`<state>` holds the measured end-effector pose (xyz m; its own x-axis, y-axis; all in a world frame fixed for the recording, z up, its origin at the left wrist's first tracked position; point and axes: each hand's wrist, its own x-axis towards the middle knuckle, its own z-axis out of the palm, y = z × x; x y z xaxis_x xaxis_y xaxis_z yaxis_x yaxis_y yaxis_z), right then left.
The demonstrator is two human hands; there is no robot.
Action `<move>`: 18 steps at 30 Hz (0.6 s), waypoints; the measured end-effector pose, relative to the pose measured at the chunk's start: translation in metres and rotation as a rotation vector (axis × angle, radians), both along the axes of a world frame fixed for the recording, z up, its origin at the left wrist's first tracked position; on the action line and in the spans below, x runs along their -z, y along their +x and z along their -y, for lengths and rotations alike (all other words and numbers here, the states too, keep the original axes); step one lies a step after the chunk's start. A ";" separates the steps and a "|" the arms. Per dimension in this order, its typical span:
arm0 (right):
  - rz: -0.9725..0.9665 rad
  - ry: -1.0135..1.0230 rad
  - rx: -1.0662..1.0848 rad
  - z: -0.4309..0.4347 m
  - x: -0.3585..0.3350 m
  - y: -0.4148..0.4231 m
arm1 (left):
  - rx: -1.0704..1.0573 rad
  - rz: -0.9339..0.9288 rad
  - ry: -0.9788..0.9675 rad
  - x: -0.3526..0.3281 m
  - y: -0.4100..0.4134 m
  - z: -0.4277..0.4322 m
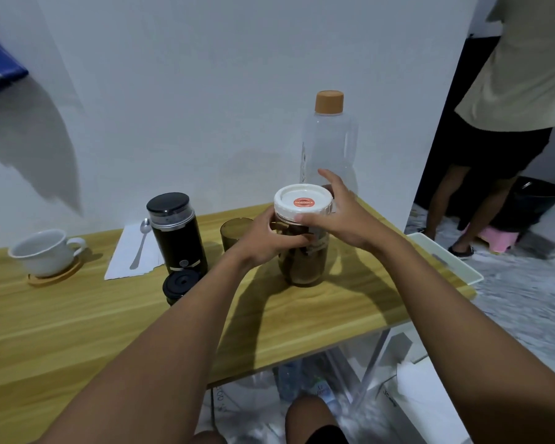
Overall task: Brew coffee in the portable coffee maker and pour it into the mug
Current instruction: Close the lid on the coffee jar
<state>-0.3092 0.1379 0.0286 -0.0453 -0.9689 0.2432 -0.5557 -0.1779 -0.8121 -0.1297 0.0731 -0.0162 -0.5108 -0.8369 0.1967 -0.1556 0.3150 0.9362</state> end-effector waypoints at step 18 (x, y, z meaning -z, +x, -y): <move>0.022 -0.033 0.013 0.008 0.005 -0.008 | -0.016 0.019 -0.018 -0.002 0.001 -0.003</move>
